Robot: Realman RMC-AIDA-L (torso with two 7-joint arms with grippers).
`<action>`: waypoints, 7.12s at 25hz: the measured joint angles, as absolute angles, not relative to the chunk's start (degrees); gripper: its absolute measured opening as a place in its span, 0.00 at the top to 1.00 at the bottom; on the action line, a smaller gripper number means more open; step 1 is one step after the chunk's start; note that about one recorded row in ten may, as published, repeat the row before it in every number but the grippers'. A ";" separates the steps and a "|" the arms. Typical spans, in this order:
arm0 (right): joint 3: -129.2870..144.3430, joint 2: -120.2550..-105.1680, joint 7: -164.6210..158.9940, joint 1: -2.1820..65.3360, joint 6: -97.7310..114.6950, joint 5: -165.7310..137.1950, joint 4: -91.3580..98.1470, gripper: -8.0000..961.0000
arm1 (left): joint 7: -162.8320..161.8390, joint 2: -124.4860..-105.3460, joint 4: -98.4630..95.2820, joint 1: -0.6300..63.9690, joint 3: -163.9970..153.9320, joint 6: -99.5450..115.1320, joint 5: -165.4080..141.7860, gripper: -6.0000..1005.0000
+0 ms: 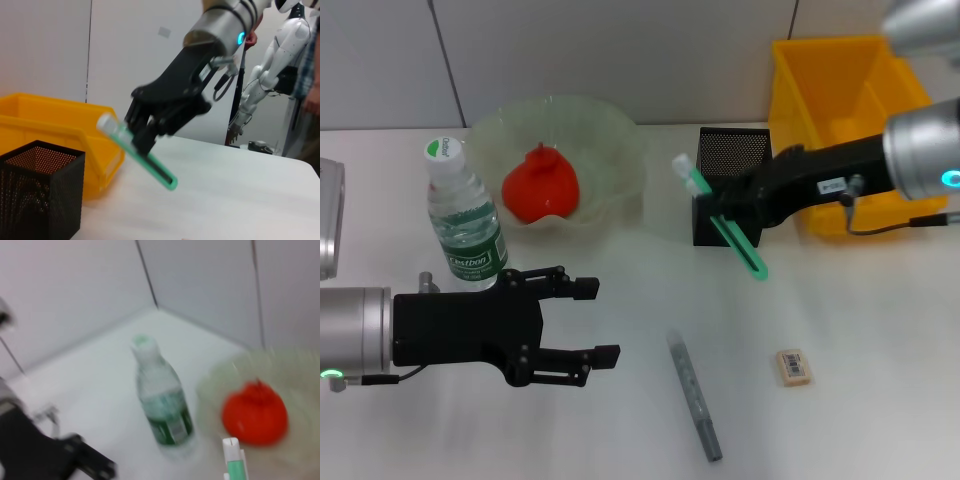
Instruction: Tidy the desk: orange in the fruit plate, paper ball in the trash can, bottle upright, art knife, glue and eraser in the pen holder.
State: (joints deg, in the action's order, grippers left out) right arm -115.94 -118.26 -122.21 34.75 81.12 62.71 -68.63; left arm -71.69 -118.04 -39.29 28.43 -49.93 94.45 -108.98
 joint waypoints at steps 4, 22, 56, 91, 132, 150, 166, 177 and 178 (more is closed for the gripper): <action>-117.09 -118.53 -114.12 29.69 80.81 72.64 -70.57 0.83 | -71.69 -118.04 -39.29 28.58 -49.29 94.44 -108.91 0.16; -134.19 -118.61 -86.51 28.16 79.13 98.16 -49.32 0.83 | -71.56 -118.02 -39.46 28.73 -47.88 94.39 -108.71 0.16; -133.94 -118.28 -72.93 37.22 65.07 99.55 -30.15 0.81 | -70.45 -118.12 -38.96 28.03 -47.94 94.39 -108.75 0.16; -133.75 -119.00 -69.69 43.07 54.59 101.61 -22.47 0.77 | -69.08 -118.03 -39.29 27.40 -47.90 94.33 -108.72 0.16; -134.11 -118.80 -71.67 34.46 81.03 106.19 -28.42 0.14 | -69.84 -118.09 -39.29 27.77 -47.90 95.18 -107.46 0.16; -133.66 -113.38 -78.60 29.48 102.54 92.85 -37.10 0.14 | -69.85 -118.07 -39.29 27.28 -47.87 96.05 -107.28 0.16; -128.57 -112.85 -102.49 42.13 103.52 50.44 -55.43 0.14 | -71.40 -117.94 -39.35 27.16 -46.30 96.88 -107.32 0.16; -116.56 -115.99 -107.30 47.71 97.66 35.33 -55.43 0.15 | -72.12 -118.00 -39.46 27.58 -45.57 96.89 -107.27 0.16; -115.15 -116.58 -107.65 47.93 96.90 33.97 -55.44 0.15 | -72.17 -117.99 -39.47 27.63 -45.21 96.89 -107.25 0.16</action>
